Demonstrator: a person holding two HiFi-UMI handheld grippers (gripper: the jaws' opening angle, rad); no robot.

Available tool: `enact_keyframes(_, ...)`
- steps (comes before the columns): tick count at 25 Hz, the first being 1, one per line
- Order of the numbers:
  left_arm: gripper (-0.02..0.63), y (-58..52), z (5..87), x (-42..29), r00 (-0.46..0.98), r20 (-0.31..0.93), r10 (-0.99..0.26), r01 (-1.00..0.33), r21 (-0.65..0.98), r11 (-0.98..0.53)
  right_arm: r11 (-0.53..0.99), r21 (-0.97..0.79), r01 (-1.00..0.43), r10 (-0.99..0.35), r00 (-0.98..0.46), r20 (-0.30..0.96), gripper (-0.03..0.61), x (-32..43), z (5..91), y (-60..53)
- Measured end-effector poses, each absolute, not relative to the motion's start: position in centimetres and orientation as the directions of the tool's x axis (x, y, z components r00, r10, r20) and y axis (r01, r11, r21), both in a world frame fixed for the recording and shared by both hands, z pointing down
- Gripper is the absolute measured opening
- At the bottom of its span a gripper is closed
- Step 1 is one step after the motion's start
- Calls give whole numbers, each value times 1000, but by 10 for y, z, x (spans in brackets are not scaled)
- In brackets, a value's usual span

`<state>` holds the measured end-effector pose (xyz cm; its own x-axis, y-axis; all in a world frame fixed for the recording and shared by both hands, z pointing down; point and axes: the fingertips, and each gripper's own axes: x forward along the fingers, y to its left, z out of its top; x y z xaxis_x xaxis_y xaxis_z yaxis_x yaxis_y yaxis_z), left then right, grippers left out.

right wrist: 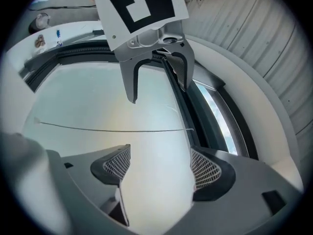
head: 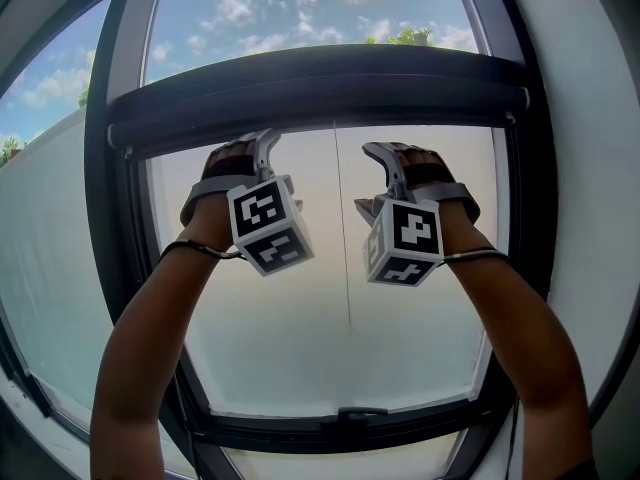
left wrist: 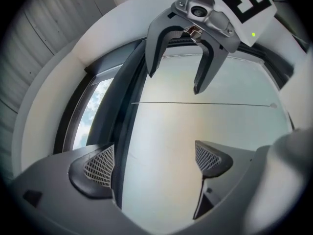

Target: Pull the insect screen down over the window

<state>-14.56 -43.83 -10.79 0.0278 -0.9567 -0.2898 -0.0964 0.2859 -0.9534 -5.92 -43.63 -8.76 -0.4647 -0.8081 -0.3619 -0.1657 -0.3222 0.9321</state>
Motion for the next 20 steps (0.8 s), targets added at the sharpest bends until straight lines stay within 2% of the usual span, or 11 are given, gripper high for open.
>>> enact_keyframes(3,495,-441,-121,-144,20,-297,-955,-73,-953,295,-333,934,-130,-818,-453,-355,368,-64,-103,-438)
enact_keyframes(11,495,-453,-136,-160,-13,-293,-956,-71,-953,293,-368,921,-128,-824,-414,-387,368,-65,-131,-446)
enact_keyframes(20,495,-455,-142,-144,-2,-296,-955,-68,-953,296,-389,912,-132,-835,-368,-410,368,-63,-148,-459)
